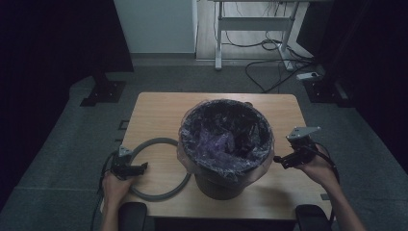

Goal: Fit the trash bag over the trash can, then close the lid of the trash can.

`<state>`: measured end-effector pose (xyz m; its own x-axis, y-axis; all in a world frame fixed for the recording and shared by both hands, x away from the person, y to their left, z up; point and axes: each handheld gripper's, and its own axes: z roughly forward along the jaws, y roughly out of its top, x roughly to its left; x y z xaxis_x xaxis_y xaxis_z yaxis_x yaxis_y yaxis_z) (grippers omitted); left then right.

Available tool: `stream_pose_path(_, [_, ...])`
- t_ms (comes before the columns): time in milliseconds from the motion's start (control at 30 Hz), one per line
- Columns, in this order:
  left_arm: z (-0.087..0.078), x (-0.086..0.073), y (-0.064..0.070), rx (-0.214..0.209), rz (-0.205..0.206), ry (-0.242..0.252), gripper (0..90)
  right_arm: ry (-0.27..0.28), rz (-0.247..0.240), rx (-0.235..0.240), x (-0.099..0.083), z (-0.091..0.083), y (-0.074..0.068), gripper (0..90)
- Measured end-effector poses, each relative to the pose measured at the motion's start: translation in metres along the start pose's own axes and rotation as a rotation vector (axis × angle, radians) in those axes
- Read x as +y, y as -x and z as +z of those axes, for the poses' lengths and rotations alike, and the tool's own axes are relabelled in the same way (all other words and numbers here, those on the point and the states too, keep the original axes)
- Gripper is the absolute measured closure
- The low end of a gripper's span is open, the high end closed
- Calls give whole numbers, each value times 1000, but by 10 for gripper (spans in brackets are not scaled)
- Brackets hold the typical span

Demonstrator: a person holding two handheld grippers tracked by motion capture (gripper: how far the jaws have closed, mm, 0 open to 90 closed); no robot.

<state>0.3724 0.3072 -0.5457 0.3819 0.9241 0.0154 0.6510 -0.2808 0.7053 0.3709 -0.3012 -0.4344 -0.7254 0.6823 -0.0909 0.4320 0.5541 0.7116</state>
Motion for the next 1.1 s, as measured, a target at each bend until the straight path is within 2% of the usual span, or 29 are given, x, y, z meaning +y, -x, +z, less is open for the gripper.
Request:
stream_pose_path(267, [0, 0, 1, 0, -2, 1, 120, -9, 52, 4, -41, 35, -5, 0])
stream_pose_path(400, [0, 0, 1, 0, -1, 0, 120, -26, 58, -16, -60, 50, -8, 0])
stream_pose_path(567, [0, 0, 1, 0, -2, 1, 120, 13, 97, -12, -76, 62, -12, 0])
stream_pose_path(633, [0, 0, 1, 0, -2, 1, 120, 6, 105, -5, -82, 67, -13, 0])
stream_pose_path(733, [0, 0, 1, 0, -2, 1, 120, -39, 82, -15, -90, 76, -16, 1])
stream_pose_path(800, [0, 0, 1, 0, -2, 1, 120, -1, 126, 11, -94, 78, -15, 0])
stream_pose_path(1033, [0, 0, 1, -1, -1, -1, 120, -2, 128, 6, -95, 78, -15, 0])
stream_pose_path(1100, [0, 2, 0, -2, 0, -18, 121, -2, 128, 6, -95, 78, -15, 0])
